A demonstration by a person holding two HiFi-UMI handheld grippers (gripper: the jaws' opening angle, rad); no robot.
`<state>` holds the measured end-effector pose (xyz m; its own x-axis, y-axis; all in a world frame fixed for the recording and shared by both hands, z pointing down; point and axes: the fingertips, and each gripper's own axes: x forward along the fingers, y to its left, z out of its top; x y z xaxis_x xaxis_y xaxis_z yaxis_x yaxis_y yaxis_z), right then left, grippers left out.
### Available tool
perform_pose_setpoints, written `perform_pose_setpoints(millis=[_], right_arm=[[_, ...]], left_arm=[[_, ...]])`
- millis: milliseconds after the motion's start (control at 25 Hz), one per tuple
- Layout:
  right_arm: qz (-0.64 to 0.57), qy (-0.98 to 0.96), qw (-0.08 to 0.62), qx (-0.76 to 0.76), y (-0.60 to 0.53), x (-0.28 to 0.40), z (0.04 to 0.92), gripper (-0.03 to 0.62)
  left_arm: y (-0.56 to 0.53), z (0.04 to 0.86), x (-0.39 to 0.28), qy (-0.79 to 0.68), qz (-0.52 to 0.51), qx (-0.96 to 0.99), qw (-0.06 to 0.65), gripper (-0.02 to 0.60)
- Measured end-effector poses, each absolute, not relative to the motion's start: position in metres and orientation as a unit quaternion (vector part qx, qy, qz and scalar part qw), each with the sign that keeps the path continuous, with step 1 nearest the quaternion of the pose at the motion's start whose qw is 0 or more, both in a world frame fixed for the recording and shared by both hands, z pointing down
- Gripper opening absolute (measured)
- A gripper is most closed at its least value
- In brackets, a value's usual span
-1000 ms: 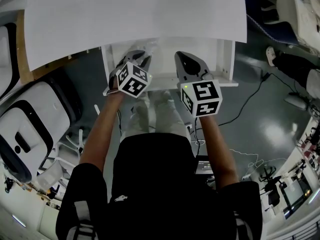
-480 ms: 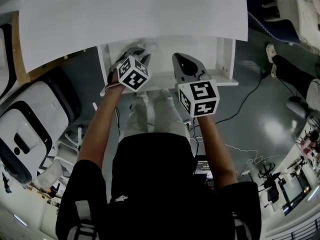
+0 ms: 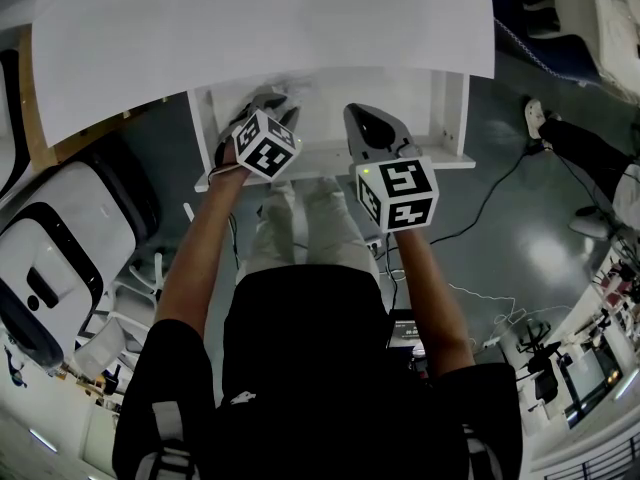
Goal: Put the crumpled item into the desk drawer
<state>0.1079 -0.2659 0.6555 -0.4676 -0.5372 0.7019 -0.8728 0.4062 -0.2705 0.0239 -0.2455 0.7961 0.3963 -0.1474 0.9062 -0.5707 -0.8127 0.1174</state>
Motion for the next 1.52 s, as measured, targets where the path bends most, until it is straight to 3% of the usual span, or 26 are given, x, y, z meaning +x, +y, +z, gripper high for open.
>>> perform_pose_setpoints(millis=[360, 1160, 1520], right_arm=[[0.324, -0.794, 0.276, 0.435, -0.258, 0.112, 0.663, -0.005], [0.332, -0.794, 0.285, 0.422, -0.254, 0.112, 0.664, -0.005], [0.323, -0.797, 0.285, 0.423, -0.253, 0.110, 0.652, -0.005]], left_arm=[[-0.242, 0.798, 0.024, -0.228, 0.499, 0.807, 0.221, 0.098], [-0.238, 0.794, 0.026, -0.219, 0.506, 0.806, 0.215, 0.193], [-0.241, 0.779, 0.027, -0.216, 0.505, 0.812, 0.198, 0.194]])
